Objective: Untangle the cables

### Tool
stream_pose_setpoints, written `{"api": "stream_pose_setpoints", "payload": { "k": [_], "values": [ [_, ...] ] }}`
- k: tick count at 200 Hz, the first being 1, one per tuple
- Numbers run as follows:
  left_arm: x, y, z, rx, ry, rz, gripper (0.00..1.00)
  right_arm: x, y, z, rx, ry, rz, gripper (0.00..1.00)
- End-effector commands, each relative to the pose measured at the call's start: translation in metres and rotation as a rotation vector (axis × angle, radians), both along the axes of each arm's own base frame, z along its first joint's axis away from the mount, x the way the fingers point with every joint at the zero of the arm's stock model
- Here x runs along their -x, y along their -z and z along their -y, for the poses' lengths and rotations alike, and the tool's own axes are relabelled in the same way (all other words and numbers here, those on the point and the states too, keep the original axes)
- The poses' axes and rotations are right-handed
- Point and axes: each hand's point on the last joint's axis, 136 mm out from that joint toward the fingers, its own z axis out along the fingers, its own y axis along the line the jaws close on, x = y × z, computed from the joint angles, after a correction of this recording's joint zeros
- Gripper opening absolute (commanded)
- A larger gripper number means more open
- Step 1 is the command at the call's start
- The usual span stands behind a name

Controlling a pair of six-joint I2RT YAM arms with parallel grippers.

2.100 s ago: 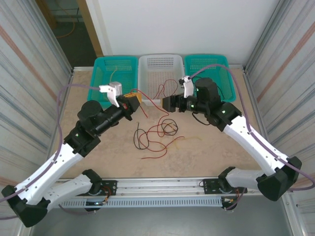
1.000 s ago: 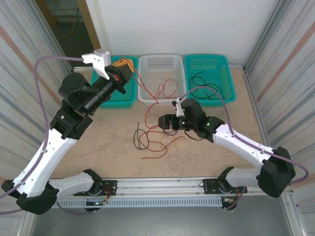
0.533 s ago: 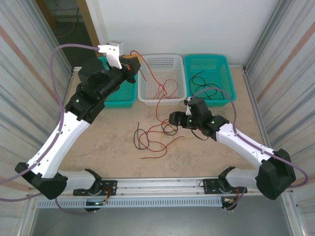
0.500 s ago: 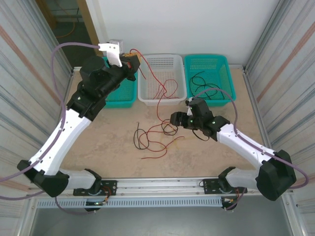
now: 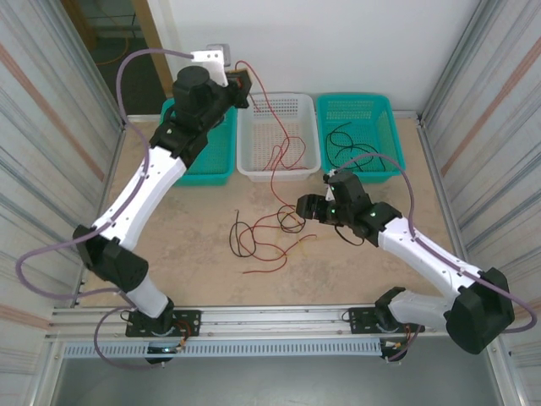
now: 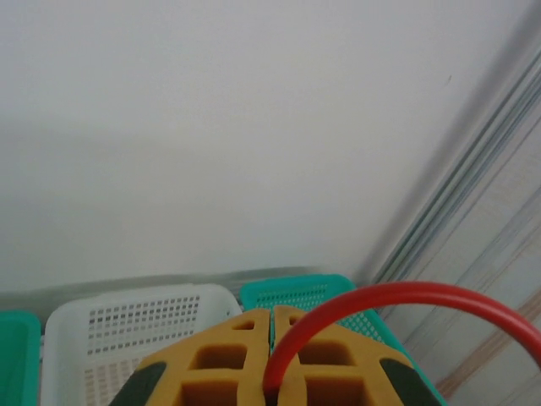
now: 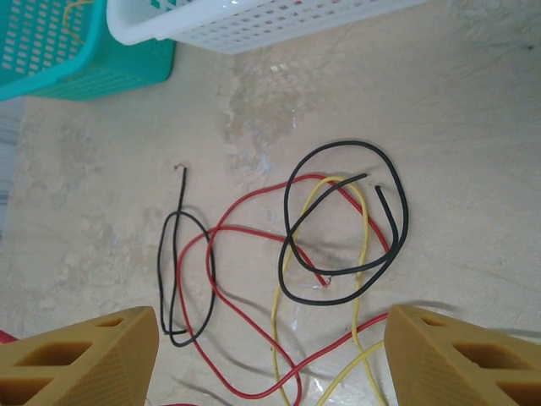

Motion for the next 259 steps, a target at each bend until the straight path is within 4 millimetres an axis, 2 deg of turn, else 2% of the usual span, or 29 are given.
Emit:
{"api": "stream_pose_setpoints", "payload": {
  "k": [1,13,26,50,54,81,99,108,111,130,154,179,205,213,216,228,243,259],
  "values": [
    [-0.023,-0.039,-0.015,0.028,-0.076,0.094,0.0,0.002,0.003,0.019,0.045,0.067,-0.005,0.69],
    [-0.039,-0.038,-0.015,0.014,-0.103,0.097,0.0,0.0,0.004,0.034,0.085,0.135,0.002,0.7],
    [-0.053,-0.035,-0.018,-0.01,-0.146,0.094,0.0,0.0,0.009,0.06,0.121,0.243,-0.01,0.7],
    [-0.077,-0.025,-0.022,0.001,-0.168,0.066,0.0,0.002,0.015,0.085,0.093,0.327,-0.025,0.71],
    [-0.08,-0.023,-0.022,0.004,-0.17,0.065,0.0,0.003,0.009,0.088,0.075,0.335,-0.007,0.71],
    [-0.096,-0.009,-0.014,0.003,-0.157,0.062,0.0,0.005,0.009,0.096,0.057,0.335,-0.006,0.72],
    [-0.105,0.001,-0.015,-0.015,-0.181,0.063,0.0,0.005,0.009,0.096,0.066,0.322,-0.012,0.71],
    [-0.107,-0.001,-0.018,-0.01,-0.197,0.069,0.0,0.005,0.008,0.096,0.068,0.316,-0.014,0.71],
    [-0.116,0.014,-0.016,-0.018,-0.2,0.049,0.0,0.006,0.008,0.095,0.067,0.315,-0.013,0.71],
    [-0.131,0.038,-0.01,-0.006,-0.18,0.003,0.0,0.006,0.006,0.094,0.062,0.309,-0.012,0.71],
    [-0.145,0.077,0.008,-0.049,-0.146,-0.053,0.0,0.004,0.004,0.093,0.063,0.298,-0.008,0.71],
    [-0.16,0.129,0.026,-0.12,-0.1,-0.121,0.0,0.003,0.005,0.09,0.059,0.285,-0.016,0.71],
    [-0.163,0.178,0.043,-0.193,-0.023,-0.216,0.62,0.003,0.003,0.087,0.051,0.27,-0.018,0.7],
    [-0.16,0.186,0.044,-0.221,-0.019,-0.23,0.9,0.003,0.002,0.086,0.05,0.267,-0.016,0.7],
    [-0.159,0.188,0.044,-0.23,-0.022,-0.236,0.97,0.003,0.001,0.086,0.049,0.266,-0.015,0.7],
    [-0.153,0.19,0.042,-0.268,-0.055,-0.235,0.99,0.002,-0.002,0.085,0.048,0.26,-0.01,0.7],
    [-0.14,0.181,0.045,-0.305,-0.064,-0.196,0.99,0.001,-0.005,0.082,0.043,0.246,-0.002,0.7],
    [-0.123,0.157,0.045,-0.328,-0.08,-0.134,0.99,-0.001,-0.008,0.078,0.042,0.228,0.002,0.69]
  ]
}}
